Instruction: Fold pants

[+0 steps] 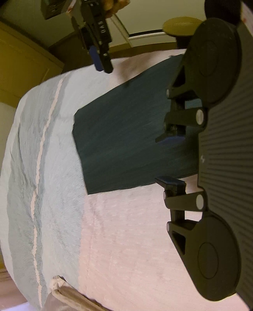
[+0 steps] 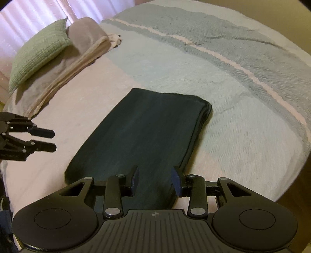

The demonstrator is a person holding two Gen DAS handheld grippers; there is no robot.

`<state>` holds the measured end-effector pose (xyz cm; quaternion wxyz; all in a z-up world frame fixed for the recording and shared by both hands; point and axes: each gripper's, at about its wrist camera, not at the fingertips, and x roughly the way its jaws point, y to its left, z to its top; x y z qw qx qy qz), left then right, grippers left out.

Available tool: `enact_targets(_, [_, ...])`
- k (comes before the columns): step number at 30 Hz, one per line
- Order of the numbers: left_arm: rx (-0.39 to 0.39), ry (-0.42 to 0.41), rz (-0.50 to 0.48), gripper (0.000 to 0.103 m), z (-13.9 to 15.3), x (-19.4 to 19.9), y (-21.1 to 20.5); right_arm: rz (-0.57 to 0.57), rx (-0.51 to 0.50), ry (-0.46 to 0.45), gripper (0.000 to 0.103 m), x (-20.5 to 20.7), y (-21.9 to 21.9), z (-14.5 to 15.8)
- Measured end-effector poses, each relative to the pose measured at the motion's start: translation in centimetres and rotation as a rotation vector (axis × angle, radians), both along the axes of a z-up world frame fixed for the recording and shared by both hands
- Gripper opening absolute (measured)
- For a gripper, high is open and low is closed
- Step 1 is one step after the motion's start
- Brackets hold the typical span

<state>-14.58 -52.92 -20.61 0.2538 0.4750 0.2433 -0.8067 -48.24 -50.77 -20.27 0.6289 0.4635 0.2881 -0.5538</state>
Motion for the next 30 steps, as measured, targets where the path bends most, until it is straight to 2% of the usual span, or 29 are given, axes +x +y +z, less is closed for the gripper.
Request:
enact_targets(5, [-0.015, 0.0, -0.022, 0.031, 0.6, 2.4, 3.7, -0.037, 0.007, 0.0, 0.034, 1.9, 3.6, 0.4])
enact_targets(9, [-0.012, 0.001, -0.039, 0.031, 0.4, 3.4, 6.0, -0.092, 0.038, -0.045, 0.034, 2.7, 6.0, -0.5])
enact_targets(12, [-0.015, -0.009, -0.047, 0.032, -0.3, 3.8, 7.1, -0.188, 0.049, -0.126, 0.037, 2.8, 8.8, -1.6])
enact_targets(14, [-0.034, -0.038, -0.065, 0.032, -1.1, 3.7, 8.1, -0.27, 0.045, -0.187, 0.058, 3.0, 11.1, -2.4])
enact_targets(16, [-0.034, -0.053, -0.08, 0.033, -2.0, 3.8, 8.9, -0.362, 0.036, -0.258, 0.065, 3.4, 13.7, -3.5])
enact_targets(20, [-0.028, -0.083, -0.113, 0.034, -3.8, 3.4, 10.1, -0.524, 0.069, -0.443, 0.067, 4.7, 16.6, -7.5])
enact_targets(25, [-0.014, -0.114, -0.13, 0.035, -6.0, 3.0, 10.2, -0.755, -0.002, -0.6, 0.068, 5.6, 17.0, -13.0])
enact_targets(30, [-0.016, -0.138, -0.155, 0.04, -7.3, 2.7, 10.2, -0.963, -0.174, -0.668, 0.067, 5.9, 16.9, -16.5])
